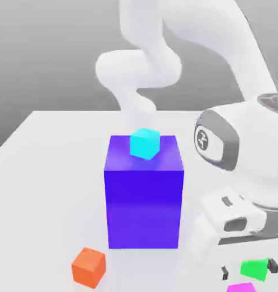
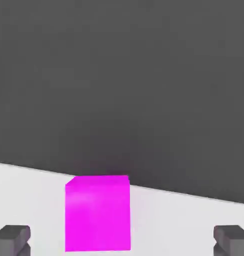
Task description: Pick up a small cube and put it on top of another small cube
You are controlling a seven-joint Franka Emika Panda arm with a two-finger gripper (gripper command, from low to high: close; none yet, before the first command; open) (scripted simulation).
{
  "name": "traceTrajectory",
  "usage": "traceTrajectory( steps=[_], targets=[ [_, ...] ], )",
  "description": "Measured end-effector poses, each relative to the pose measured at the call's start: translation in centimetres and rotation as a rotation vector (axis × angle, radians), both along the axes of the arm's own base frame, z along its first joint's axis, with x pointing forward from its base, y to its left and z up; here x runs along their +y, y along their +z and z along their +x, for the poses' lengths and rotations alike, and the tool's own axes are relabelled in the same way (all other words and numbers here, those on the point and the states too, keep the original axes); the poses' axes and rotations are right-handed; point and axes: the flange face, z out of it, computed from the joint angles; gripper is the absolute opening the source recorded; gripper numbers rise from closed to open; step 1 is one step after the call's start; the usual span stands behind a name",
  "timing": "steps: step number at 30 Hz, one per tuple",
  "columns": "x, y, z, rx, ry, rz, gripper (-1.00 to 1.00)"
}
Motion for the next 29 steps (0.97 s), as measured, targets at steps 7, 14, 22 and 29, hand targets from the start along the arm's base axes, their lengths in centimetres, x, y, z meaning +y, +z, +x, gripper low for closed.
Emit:
traceTrajectory(
  steps=[7,14,22,29],
  targets=[
    [0.2,-4.4,-0.1,0.006,0.001,0.001,-1.0],
    [0.3,0.5,-0.3,0.006,0.002,0.003,-1.0],
    [5.5,5.1,-9.3,0.006,0.025,0.004,-1.0],
    [5.7,0.5,-9.8,0.006,0.026,0.002,1.0]
  ],
)
